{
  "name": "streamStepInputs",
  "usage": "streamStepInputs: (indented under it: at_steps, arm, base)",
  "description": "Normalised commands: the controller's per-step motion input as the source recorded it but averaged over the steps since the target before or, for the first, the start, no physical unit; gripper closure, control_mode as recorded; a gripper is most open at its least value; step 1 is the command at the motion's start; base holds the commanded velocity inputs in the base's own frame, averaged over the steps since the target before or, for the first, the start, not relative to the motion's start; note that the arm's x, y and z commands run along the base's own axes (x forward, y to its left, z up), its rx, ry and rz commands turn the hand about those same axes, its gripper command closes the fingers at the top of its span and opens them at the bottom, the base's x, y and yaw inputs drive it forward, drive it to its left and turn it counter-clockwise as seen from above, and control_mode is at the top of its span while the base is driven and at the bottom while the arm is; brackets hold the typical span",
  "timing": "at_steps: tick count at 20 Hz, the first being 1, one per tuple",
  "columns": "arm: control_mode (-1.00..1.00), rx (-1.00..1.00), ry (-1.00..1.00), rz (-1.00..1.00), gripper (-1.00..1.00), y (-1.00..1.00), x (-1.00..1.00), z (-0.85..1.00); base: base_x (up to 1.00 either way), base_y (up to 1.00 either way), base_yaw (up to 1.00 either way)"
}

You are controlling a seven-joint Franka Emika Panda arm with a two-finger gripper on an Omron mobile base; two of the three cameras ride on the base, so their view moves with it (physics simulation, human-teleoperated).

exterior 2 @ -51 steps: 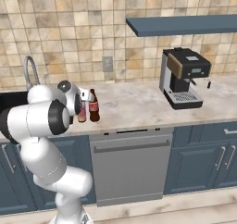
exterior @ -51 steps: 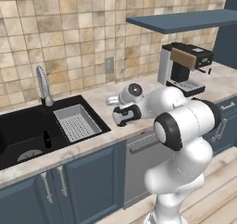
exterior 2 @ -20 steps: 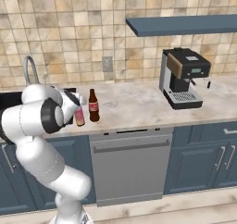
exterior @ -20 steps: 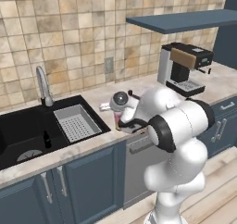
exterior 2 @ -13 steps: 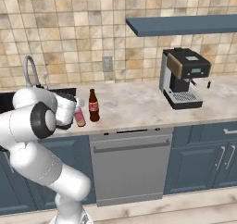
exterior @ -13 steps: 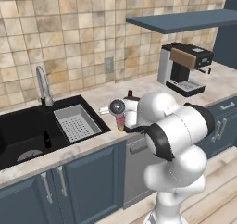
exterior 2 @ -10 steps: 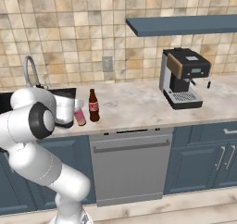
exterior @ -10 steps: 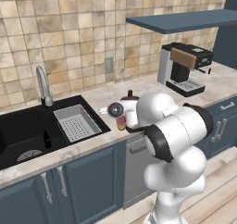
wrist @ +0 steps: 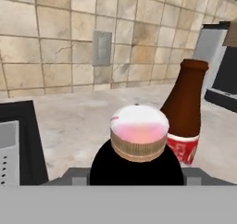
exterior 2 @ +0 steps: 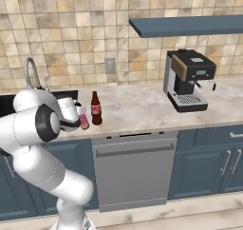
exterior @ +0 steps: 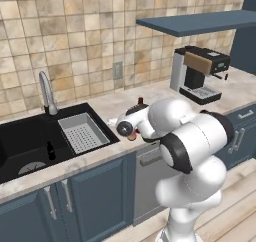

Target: Place the large bottle from the dining counter next to the other large bottle outside the sink, and place the small bottle from the dining counter next to the other small bottle inside the sink.

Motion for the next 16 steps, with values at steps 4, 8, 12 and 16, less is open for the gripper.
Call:
streamStepInputs:
  at_steps: [4,8,12,16]
  arm:
    - [-1.00,0.09,-0.04,-0.07,1.00,0.00,0.03,0.00]
    - [-1.00,0.07,-0.01,-0.08,-1.00,0.00,0.00,-0.13]
    - [-1.00,0.03,-0.01,-0.07,-1.00,-0.01,0.00,-0.07]
    - [-1.00,0.00,-0.02,-0.05,-1.00,-0.14,0.00,0.00]
  base:
    - [0.00,0.00,0.00]
    - [0.00,0.00,0.00]
    - [0.00,0.00,0.00]
    - [0.00,0.00,0.00]
